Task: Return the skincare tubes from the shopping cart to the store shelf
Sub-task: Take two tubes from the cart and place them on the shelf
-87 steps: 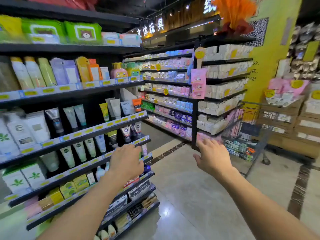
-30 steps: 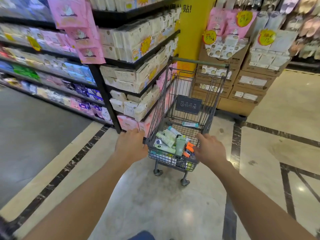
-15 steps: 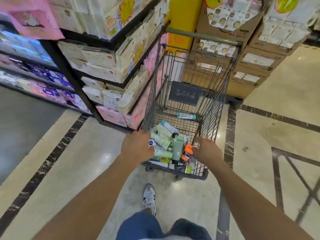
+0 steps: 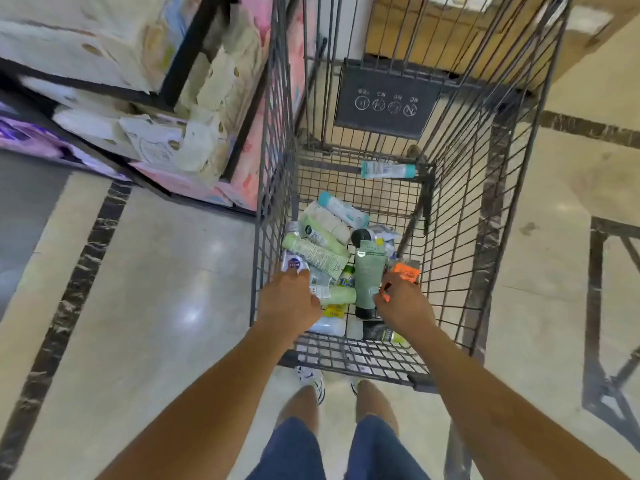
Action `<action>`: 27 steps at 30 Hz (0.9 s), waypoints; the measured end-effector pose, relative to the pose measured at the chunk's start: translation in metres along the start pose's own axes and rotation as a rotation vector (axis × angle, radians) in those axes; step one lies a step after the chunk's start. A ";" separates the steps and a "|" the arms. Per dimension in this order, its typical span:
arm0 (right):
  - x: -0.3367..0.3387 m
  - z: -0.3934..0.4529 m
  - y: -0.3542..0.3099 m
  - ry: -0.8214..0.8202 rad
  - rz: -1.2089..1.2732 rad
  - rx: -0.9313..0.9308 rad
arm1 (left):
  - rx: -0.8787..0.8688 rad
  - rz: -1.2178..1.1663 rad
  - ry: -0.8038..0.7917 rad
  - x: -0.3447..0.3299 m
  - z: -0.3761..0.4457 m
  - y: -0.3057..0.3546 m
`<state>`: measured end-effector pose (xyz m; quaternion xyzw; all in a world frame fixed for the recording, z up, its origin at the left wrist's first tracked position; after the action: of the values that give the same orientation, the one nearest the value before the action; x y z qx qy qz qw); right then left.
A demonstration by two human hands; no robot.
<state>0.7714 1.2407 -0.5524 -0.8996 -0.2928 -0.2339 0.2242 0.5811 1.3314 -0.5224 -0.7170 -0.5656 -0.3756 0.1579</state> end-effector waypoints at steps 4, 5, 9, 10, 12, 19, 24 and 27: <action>-0.019 0.050 0.016 0.035 0.001 -0.012 | 0.130 -0.198 -0.080 -0.040 0.059 -0.006; -0.023 0.060 0.019 0.054 0.005 -0.016 | 0.180 -0.276 -0.084 -0.046 0.072 -0.008; -0.036 0.088 0.023 0.100 0.083 -0.034 | 0.410 -0.667 -0.106 -0.064 0.121 -0.014; -0.038 0.093 0.022 0.117 0.108 -0.047 | 0.470 -0.780 -0.113 -0.069 0.132 -0.015; -0.041 0.099 0.021 0.155 0.143 -0.098 | 0.578 -1.013 -0.081 -0.078 0.151 -0.021; -0.044 0.114 0.018 0.144 0.169 -0.184 | 0.594 -1.224 0.052 -0.081 0.170 -0.022; -0.036 0.112 0.013 0.119 0.269 -0.144 | 0.401 -1.017 0.090 -0.059 0.153 -0.026; -0.026 0.105 0.008 0.112 0.343 -0.093 | 0.270 -0.994 -0.004 -0.055 0.142 -0.031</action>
<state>0.7883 1.2804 -0.6523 -0.9313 -0.1111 -0.2552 0.2350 0.5995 1.3952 -0.6623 -0.3354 -0.8819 -0.3275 0.0504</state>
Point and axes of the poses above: each hand's wrist, its own z-axis towards the middle knuckle, its own x-axis out of the back of the hand, y = z × x, the point moved 4 cm from there along z, towards the middle knuckle, and after that the axes turned 9 degrees about -y, right-handed, at the moved point
